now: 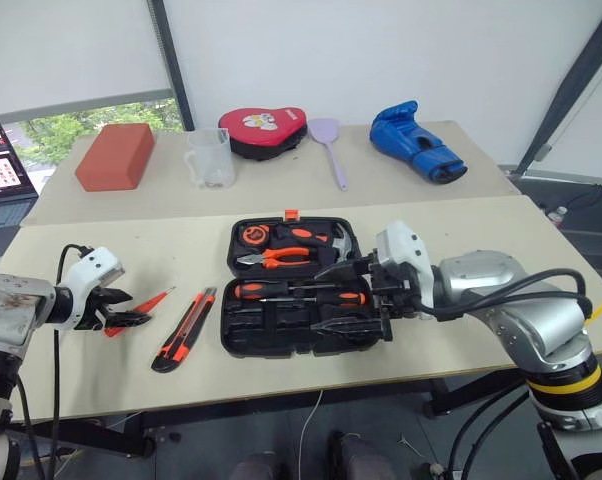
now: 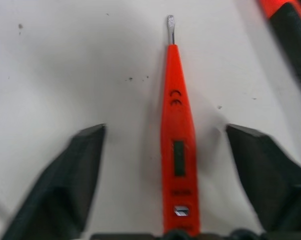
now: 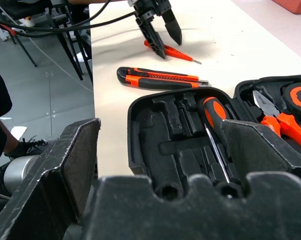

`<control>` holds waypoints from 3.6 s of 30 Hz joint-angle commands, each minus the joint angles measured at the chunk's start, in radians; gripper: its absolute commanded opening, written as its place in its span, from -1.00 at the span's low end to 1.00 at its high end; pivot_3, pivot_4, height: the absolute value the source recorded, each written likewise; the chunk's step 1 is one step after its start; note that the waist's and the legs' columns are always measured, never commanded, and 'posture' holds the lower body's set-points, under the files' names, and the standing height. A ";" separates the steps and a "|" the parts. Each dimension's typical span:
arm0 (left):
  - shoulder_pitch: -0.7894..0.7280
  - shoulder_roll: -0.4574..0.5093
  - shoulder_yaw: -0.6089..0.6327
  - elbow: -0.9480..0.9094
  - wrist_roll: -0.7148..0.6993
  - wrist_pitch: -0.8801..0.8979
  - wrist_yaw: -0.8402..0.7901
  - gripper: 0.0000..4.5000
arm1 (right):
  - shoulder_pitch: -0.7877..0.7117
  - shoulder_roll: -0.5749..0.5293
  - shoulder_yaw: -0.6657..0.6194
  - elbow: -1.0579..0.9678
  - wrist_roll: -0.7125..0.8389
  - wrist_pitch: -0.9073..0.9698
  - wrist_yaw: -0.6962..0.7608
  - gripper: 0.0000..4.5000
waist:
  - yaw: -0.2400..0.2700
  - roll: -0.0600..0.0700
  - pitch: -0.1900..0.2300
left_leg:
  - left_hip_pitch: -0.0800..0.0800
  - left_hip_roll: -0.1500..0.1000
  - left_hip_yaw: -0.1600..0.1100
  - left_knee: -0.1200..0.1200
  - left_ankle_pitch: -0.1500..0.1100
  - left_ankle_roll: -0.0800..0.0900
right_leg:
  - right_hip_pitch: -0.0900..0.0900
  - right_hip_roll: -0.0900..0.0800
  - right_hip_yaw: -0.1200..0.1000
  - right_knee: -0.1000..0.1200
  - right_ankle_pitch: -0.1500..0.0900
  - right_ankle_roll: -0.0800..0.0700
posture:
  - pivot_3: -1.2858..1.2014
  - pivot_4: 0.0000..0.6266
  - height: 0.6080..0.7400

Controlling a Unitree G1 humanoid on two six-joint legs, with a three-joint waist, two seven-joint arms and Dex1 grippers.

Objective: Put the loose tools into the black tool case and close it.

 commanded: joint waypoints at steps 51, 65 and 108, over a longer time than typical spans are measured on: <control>-0.473 -0.394 -0.435 -0.111 0.157 -0.049 -0.331 -0.36 | 0.100 -0.011 -0.095 -0.052 0.014 0.015 -0.123 1.00 | 0.009 -0.001 0.000 | -0.003 0.000 0.000 0.006 -0.001 0.002 | 0.000 -0.001 0.002 -0.001 0.001 0.001 | 0.03 -0.52 1.00; -0.457 -0.382 -0.289 -0.158 0.010 0.040 -0.335 -0.22 | 0.115 -0.016 -0.090 -0.062 0.018 0.012 -0.103 1.00 | 0.008 -0.001 0.000 | -0.003 0.000 0.000 0.006 -0.001 0.002 | 0.000 -0.001 0.002 -0.001 0.001 0.001 | 0.03 -0.52 1.00; -0.277 -0.487 -0.182 0.048 -0.111 0.058 -0.180 -0.98 | 0.123 0.006 -0.067 -0.074 0.018 0.026 -0.121 1.00 | 0.008 -0.001 0.000 | -0.001 0.000 0.000 0.008 -0.001 0.002 | 0.001 -0.001 0.002 0.000 0.002 0.001 | 0.03 -0.52 1.00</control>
